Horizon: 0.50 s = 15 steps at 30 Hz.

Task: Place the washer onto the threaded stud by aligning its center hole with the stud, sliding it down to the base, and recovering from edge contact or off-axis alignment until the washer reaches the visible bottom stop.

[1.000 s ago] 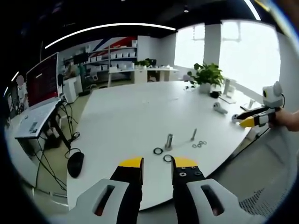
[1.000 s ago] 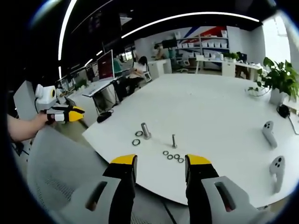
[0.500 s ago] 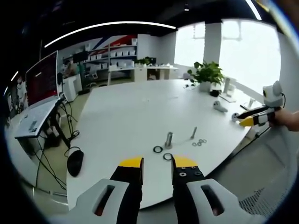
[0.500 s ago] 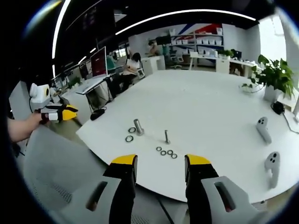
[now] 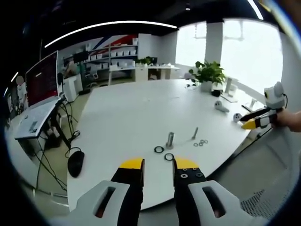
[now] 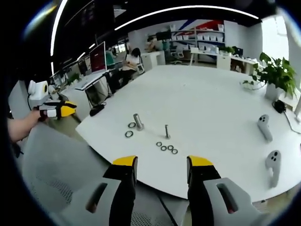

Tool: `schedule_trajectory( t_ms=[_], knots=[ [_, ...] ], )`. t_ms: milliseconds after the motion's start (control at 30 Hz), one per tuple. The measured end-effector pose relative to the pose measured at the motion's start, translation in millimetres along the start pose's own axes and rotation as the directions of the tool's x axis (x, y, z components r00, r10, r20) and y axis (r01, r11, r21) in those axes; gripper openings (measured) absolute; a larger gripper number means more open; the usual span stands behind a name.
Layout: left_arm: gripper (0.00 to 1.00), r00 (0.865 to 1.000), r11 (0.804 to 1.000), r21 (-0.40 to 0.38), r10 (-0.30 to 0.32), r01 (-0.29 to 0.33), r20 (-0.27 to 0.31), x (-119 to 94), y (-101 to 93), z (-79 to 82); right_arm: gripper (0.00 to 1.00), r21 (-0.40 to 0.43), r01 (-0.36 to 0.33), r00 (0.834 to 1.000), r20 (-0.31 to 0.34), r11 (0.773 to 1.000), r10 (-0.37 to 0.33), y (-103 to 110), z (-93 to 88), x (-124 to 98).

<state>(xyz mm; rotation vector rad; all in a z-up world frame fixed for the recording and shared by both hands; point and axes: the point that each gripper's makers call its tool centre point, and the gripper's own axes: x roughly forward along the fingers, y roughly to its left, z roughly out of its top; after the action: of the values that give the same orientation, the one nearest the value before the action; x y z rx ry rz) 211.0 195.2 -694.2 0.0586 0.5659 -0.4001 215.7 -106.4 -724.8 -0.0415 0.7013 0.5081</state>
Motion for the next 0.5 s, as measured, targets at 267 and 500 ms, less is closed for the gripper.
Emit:
schedule_trajectory(
  t_ms=[267, 500],
  knots=[
    [0.22, 1.0, 1.0, 0.0, 0.002, -0.002, 0.004, 0.2, 0.4, 1.4, 0.46, 0.01, -0.005, 1.0, -0.014, 1.0, 0.005, 0.6, 0.2, -0.9],
    [0.22, 1.0, 1.0, 0.002, 0.003, -0.003, -0.001, 0.2, -0.6, 0.8, 0.46, 0.011, 0.008, 1.0, -0.001, 1.0, -0.008, -2.0, -0.7, -0.9]
  ],
)
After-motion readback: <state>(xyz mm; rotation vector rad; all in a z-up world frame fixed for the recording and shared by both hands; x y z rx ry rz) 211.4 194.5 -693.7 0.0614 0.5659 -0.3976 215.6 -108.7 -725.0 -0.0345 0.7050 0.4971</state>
